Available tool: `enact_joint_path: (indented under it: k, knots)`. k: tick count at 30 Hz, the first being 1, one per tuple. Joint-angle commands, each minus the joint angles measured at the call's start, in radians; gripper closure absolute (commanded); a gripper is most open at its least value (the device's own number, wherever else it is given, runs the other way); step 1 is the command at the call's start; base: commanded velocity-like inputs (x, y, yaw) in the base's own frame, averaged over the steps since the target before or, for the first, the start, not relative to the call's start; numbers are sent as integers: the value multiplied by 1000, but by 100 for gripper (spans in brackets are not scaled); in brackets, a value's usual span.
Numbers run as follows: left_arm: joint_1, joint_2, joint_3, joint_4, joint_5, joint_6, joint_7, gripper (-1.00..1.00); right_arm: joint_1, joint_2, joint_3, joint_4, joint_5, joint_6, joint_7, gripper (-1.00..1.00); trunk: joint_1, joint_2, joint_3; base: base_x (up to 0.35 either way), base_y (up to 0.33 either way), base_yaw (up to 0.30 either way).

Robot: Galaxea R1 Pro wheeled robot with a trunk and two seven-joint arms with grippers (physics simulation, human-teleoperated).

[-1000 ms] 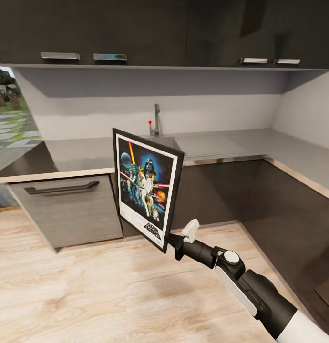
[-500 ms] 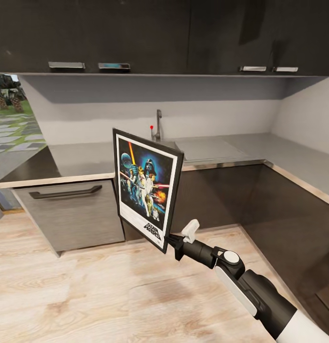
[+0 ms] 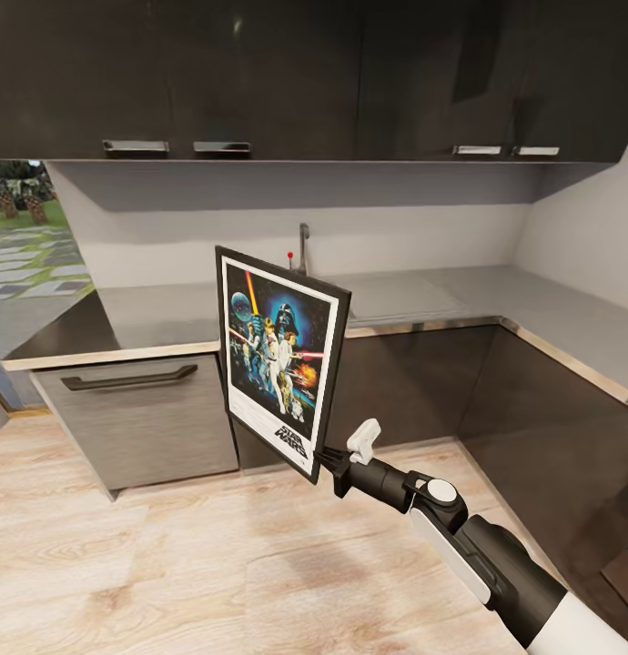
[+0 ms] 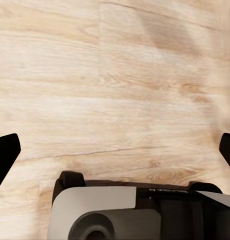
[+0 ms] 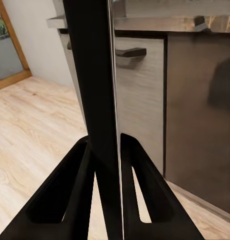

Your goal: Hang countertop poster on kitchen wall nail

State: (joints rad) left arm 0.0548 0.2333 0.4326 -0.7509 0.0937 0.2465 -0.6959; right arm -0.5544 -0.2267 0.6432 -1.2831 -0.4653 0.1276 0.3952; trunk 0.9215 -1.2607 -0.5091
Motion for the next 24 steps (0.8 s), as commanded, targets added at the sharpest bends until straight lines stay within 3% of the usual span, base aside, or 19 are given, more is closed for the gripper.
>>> enact_joint_path:
  k: [1, 24]
  knots:
    - [0, 0, -4, 0, 10, 11, -2, -100, -1, -1, 1, -1, -12, 7, 2, 100, -4, 7, 4, 0, 0, 0]
    - [0, 0, -11, 16, 9, 11, -2, -100, -1, -3, 0, -4, -15, 9, 4, 100, -92, 168, 106, 0, 0, 0]
